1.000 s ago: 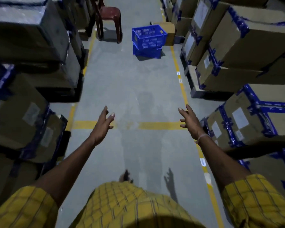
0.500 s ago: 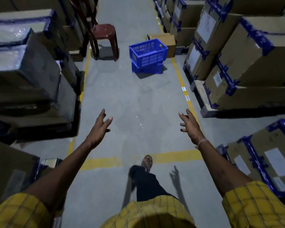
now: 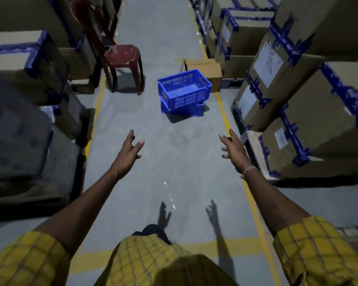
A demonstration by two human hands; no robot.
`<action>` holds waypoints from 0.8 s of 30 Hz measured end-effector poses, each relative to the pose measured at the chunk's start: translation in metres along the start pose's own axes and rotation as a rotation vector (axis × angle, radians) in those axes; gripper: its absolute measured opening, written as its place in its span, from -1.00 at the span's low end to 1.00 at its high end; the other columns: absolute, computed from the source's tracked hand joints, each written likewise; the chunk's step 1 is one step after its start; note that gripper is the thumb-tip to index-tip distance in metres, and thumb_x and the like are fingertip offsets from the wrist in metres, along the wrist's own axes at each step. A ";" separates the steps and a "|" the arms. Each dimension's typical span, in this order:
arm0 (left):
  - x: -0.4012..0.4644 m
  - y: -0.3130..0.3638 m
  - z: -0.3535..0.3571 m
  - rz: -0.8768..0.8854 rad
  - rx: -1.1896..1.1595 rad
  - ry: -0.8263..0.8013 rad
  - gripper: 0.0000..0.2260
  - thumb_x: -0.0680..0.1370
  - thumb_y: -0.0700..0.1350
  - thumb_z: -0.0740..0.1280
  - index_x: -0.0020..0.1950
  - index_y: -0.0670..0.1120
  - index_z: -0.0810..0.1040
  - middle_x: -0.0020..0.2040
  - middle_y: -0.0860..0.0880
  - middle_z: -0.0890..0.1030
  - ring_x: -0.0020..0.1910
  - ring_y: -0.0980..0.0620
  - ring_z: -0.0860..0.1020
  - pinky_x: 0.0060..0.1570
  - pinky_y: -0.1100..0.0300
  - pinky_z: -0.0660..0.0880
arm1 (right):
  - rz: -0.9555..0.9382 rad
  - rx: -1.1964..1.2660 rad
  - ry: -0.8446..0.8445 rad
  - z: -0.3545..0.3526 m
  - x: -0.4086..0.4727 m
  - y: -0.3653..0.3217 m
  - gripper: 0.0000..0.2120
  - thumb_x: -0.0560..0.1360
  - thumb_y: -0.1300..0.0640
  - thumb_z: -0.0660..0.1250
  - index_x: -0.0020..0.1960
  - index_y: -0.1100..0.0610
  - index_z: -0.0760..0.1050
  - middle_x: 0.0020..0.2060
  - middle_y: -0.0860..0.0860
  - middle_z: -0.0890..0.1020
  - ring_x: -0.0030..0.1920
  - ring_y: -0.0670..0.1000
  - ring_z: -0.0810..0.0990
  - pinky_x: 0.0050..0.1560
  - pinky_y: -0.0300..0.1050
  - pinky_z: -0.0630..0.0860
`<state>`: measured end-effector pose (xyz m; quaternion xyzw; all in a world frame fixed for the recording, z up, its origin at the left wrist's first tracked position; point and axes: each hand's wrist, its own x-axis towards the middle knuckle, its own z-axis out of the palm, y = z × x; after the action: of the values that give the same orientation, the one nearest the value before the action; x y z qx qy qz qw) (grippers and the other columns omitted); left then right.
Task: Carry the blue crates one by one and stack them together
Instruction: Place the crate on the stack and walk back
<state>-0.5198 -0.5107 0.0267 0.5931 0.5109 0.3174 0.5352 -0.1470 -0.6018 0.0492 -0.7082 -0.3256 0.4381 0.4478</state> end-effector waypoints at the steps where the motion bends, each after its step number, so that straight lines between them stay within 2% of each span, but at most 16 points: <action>1: 0.024 0.004 0.003 -0.004 0.007 -0.008 -0.29 0.61 0.23 0.25 0.65 0.12 -0.03 0.64 -0.01 0.11 0.48 -0.06 0.38 0.25 -0.02 0.52 | 0.000 -0.011 0.001 -0.003 0.021 -0.009 -0.18 0.43 -0.35 0.32 0.58 -0.18 0.08 0.51 -0.05 0.31 0.28 0.11 0.52 0.25 0.18 0.53; 7: 0.179 0.014 0.025 -0.003 0.009 -0.032 -0.27 0.59 0.27 0.26 0.64 0.14 -0.04 0.64 -0.01 0.10 0.48 -0.05 0.38 0.25 -0.02 0.53 | -0.006 -0.066 0.014 -0.009 0.167 -0.049 -0.16 0.39 -0.42 0.31 0.56 -0.21 0.11 0.48 -0.12 0.31 0.26 0.07 0.53 0.23 0.16 0.55; 14: 0.355 0.020 0.046 -0.063 -0.035 -0.030 -0.28 0.61 0.22 0.27 0.65 0.11 -0.04 0.64 -0.02 0.10 0.48 -0.07 0.38 0.21 0.02 0.53 | 0.036 -0.139 0.009 -0.008 0.333 -0.104 -0.13 0.35 -0.46 0.31 0.55 -0.26 0.08 0.54 -0.08 0.25 0.40 0.11 0.42 0.19 0.11 0.55; 19: 0.469 0.048 0.053 -0.081 0.005 -0.044 -0.27 0.60 0.22 0.28 0.65 0.10 -0.04 0.64 -0.03 0.10 0.46 -0.04 0.40 0.14 0.08 0.53 | 0.028 -0.152 0.013 -0.010 0.438 -0.154 -0.08 0.33 -0.45 0.30 0.58 -0.19 0.07 0.57 -0.04 0.19 0.45 0.13 0.36 0.10 0.04 0.53; 22: 0.521 0.066 0.061 -0.066 0.046 -0.045 -0.29 0.63 0.17 0.28 0.66 0.09 -0.04 0.64 -0.01 0.08 0.38 0.05 0.44 0.19 0.02 0.53 | 0.008 -0.177 -0.003 -0.017 0.495 -0.174 -0.07 0.33 -0.47 0.29 0.58 -0.18 0.07 0.56 -0.03 0.22 0.44 0.13 0.39 0.04 -0.01 0.53; 24: 0.557 0.075 0.069 -0.086 0.057 -0.017 -0.29 0.63 0.15 0.28 0.66 0.08 -0.04 0.65 -0.02 0.08 0.35 0.06 0.43 0.23 -0.02 0.52 | 0.005 -0.195 -0.015 -0.026 0.540 -0.185 -0.06 0.32 -0.48 0.30 0.58 -0.18 0.08 0.54 -0.03 0.25 0.42 0.14 0.41 0.07 0.02 0.56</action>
<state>-0.2827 0.0017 -0.0119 0.5883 0.5399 0.2746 0.5357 0.0819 -0.0786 0.0479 -0.7459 -0.3684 0.4106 0.3734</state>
